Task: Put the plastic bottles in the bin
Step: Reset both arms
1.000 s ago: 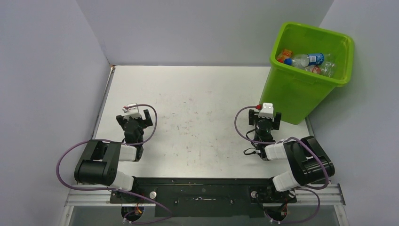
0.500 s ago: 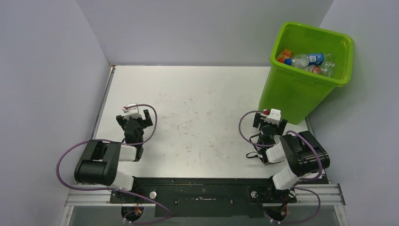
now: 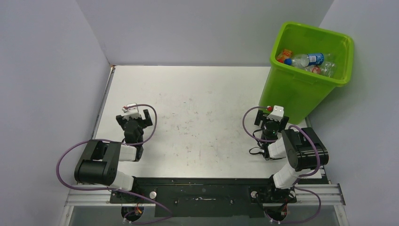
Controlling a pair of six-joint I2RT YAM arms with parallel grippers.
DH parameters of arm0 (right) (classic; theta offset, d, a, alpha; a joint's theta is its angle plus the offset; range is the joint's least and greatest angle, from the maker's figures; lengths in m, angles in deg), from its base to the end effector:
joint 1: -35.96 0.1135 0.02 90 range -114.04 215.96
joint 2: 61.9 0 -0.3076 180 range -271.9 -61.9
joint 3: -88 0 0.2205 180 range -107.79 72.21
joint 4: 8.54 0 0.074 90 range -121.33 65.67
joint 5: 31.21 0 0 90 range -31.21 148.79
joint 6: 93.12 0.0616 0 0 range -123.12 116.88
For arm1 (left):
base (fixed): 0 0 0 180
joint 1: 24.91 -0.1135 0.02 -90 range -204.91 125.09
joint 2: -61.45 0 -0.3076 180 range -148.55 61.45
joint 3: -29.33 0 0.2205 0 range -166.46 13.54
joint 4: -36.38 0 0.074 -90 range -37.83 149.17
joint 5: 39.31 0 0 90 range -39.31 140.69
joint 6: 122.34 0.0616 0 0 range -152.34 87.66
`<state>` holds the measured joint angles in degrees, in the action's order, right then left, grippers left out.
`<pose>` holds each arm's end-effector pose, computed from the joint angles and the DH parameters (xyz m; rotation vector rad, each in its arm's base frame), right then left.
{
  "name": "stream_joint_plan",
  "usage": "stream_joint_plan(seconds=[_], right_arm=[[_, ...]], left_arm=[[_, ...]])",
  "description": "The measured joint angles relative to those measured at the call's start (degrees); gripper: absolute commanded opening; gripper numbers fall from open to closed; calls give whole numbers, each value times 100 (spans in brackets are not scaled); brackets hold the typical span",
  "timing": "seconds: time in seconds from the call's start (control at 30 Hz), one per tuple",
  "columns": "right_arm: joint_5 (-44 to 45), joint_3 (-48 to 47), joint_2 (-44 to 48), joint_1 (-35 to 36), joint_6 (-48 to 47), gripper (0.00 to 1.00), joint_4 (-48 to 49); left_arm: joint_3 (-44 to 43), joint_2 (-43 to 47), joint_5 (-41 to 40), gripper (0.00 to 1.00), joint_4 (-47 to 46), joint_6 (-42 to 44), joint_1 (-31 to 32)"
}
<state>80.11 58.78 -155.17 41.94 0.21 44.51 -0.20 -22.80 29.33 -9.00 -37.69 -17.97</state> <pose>0.2639 0.0051 0.1973 0.2288 1.7391 -0.2092 0.2471 -0.0075 0.2182 -0.2491 1.7072 0.1646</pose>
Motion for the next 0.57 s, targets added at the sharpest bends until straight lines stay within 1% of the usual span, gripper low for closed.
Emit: stream_joint_plan(seconds=[0.57], right_arm=[[-127, 0, 0, 4, 37, 90, -39]], left_arm=[[0, 0, 35, 96, 0, -2, -22]])
